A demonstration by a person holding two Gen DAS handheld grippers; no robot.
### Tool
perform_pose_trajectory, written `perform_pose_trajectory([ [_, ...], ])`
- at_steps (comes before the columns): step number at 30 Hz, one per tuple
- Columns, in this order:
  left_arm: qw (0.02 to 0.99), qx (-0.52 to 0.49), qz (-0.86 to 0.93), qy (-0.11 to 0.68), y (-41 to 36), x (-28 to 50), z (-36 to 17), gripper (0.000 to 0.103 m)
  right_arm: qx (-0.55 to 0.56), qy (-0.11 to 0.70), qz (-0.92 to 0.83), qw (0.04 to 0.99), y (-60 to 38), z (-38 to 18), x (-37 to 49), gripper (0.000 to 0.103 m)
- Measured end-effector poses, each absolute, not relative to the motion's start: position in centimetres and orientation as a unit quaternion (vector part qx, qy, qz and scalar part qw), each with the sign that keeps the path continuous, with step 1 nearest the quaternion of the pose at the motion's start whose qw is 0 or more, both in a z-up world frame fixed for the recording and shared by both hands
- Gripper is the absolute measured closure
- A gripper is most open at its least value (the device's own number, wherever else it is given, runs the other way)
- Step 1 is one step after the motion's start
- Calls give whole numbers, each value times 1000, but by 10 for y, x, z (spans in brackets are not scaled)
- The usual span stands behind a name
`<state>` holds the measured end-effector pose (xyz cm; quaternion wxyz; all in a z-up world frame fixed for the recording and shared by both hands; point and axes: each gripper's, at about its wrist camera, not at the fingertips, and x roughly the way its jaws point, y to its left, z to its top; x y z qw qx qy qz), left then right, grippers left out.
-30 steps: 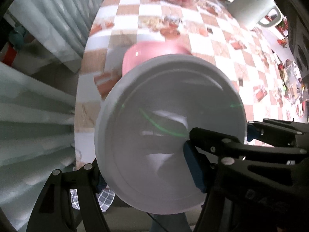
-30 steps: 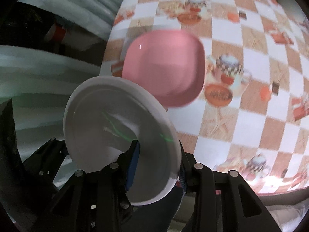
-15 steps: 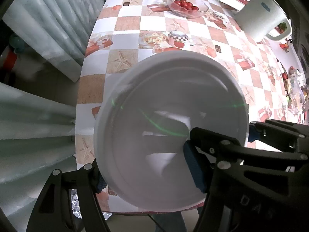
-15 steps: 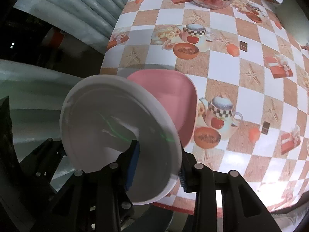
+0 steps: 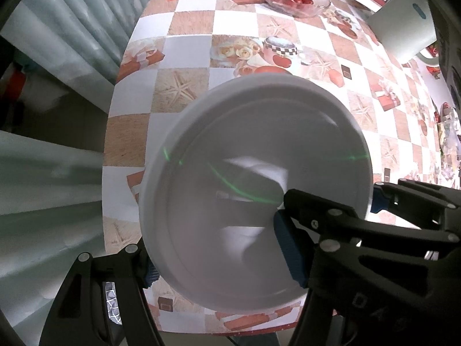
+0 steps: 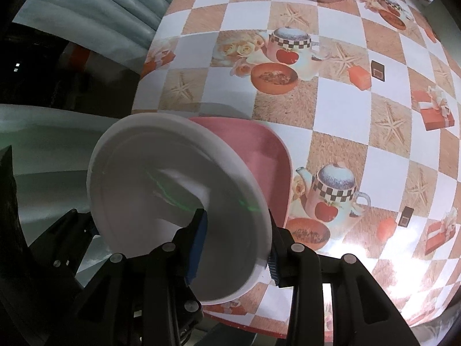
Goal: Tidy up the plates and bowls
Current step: 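Lift the white plates with both grippers and carry them over the pink plate, then lower the white plates onto the pink plate and open both grippers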
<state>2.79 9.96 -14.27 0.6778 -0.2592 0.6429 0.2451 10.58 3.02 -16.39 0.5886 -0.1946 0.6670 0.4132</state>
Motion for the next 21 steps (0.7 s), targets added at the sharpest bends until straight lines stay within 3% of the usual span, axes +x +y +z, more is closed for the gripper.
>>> perform_pose_trajectory([
  [9, 685, -258, 244, 636, 98, 28, -153, 29, -195, 673, 408, 586, 38, -184, 112, 62],
  [12, 685, -256, 249, 635, 99, 25, -155, 22, -192, 672, 411, 586, 38, -186, 114, 61],
  [15, 684, -250, 260, 634, 100, 21, -157, 20, -180, 673, 420, 582, 36, -186, 116, 42],
  [18, 683, -232, 275, 636, 98, 18, -157, 10, -184, 663, 423, 589, 37, -182, 113, 38],
  [19, 684, -229, 277, 635, 97, 16, -156, 0, -186, 659, 423, 593, 37, -181, 113, 26],
  [21, 689, -234, 276, 628, 99, 13, -154, 0, -189, 650, 421, 604, 35, -176, 112, 4],
])
